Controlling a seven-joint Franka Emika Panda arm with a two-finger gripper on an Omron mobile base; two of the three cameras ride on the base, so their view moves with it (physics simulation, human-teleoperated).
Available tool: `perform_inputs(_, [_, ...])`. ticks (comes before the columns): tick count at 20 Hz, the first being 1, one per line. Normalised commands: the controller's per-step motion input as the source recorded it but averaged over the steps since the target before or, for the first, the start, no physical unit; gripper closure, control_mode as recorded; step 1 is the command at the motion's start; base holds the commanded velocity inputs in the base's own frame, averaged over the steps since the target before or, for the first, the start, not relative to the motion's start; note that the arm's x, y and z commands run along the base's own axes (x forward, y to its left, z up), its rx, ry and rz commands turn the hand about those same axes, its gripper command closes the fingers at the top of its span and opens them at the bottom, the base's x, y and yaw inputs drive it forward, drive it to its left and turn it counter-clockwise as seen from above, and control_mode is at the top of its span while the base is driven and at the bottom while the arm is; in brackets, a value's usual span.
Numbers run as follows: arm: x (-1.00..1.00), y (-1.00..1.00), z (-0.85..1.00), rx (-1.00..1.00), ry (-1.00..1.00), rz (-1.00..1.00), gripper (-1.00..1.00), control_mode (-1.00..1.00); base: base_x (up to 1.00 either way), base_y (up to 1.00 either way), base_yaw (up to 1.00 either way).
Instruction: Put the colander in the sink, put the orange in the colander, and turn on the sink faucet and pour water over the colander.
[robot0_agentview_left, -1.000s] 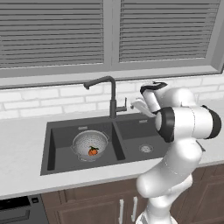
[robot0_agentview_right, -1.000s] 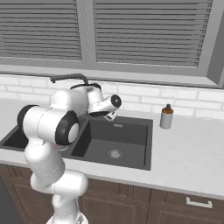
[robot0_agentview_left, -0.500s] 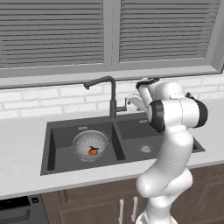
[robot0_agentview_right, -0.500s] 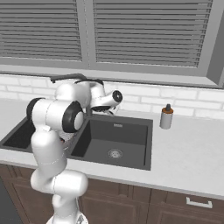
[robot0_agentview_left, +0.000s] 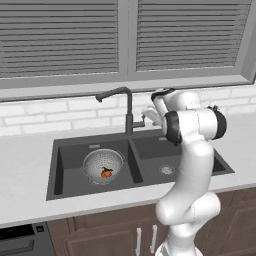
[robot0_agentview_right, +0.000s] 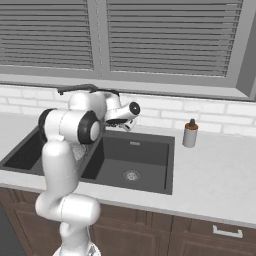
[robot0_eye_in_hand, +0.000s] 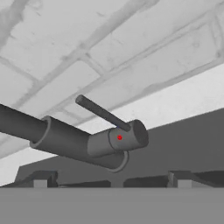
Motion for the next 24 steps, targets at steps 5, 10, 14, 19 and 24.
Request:
perform_inputs(5, [0.31,0.02,-0.21,0.0,0.01,0.0,-1.0,-1.0,0.0,0.0,0.0])
perform_inputs(10, [0.35,0.05,-0.2,0.0,0.01,0.0,-1.0,-1.0,0.0,0.0,0.0])
perform_inputs(14, [0.38,0.12,-0.21,0.0,0.02,0.0,-1.0,-1.0,0.0,0.0,0.0])
perform_inputs(19, [0.36,0.08,-0.15,0.0,0.01,0.0,-1.0,-1.0,0.0,0.0,0.0])
perform_inputs(24, [0.4,0.02,-0.15,0.0,0.0,0.0,-1.0,-1.0,0.0,0.0,0.0])
